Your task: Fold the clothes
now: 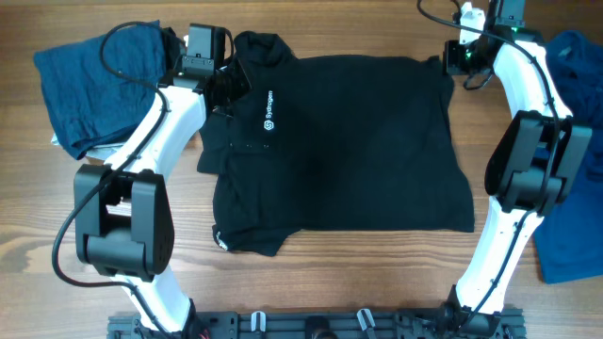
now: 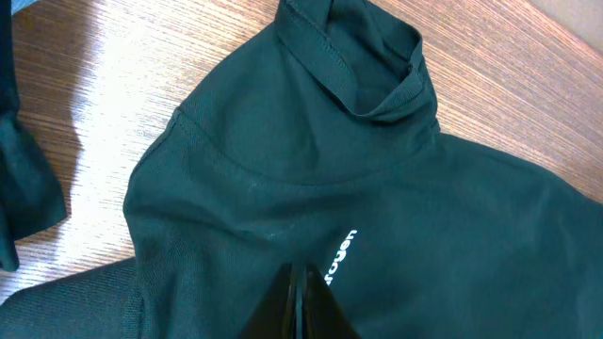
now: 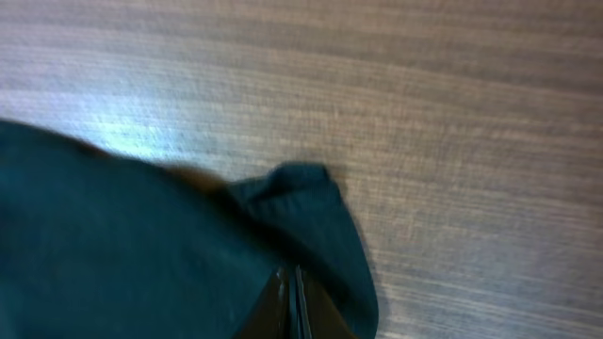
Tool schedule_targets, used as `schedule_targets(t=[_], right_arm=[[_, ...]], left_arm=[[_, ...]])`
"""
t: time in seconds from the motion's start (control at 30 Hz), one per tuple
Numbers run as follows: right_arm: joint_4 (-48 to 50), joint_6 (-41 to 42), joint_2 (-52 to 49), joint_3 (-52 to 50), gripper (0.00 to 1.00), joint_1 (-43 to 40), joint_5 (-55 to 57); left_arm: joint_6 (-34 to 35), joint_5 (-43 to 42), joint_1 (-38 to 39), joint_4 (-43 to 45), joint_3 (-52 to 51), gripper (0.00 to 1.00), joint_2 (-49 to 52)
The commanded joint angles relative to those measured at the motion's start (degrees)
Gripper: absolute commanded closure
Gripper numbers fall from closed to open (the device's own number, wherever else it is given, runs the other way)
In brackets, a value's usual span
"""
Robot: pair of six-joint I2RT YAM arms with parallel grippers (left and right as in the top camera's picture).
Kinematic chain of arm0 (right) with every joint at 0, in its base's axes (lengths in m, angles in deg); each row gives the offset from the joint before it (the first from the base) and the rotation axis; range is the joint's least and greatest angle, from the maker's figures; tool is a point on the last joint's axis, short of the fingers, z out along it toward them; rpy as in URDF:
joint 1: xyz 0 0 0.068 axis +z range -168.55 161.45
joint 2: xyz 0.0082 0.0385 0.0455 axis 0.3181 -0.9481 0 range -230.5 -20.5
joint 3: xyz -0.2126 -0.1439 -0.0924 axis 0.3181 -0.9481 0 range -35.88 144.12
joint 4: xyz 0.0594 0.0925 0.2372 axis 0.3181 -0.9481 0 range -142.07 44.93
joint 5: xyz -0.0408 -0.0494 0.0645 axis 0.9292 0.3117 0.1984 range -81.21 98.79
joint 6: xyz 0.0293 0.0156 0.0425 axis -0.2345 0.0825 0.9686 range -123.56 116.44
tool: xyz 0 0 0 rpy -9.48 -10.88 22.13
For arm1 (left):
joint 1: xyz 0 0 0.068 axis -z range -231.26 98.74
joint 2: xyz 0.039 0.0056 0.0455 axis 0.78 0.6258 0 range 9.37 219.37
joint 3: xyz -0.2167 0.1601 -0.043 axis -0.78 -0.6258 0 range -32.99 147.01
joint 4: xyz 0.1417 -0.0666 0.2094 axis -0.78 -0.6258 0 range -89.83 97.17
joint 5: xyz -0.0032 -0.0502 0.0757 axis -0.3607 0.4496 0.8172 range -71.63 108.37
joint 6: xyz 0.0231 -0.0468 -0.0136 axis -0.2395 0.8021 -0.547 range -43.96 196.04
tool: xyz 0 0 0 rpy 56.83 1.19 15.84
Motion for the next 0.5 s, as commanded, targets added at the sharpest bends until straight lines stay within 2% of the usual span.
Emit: schedule_targets(t=[0.0, 0.2, 0.3, 0.47], right_arm=[[0.0, -1.4, -0.4, 0.4, 0.96, 0.0, 0.5], [-3.4, -1.6, -4.2, 0.3, 0.96, 0.0, -4.6], [-3.4, -4.5, -4.7, 0.2, 0.96, 0.2, -7.5], [-2.3, -4.3, -4.7, 0.2, 0.96, 0.5, -7.3]], left_arm=[[-1.1, 0.8, -0.2, -0.1, -0.2, 0.96, 0.8], [-1.1, 0.8, -0.2, -1.6, -0.2, 0.96, 0.8], [-1.2, 0.8, -0.2, -2.0, -0.2, 0.95, 0.8], [-1.1, 0.8, -0.2, -2.8, -0.2, 0.96, 0.8]])
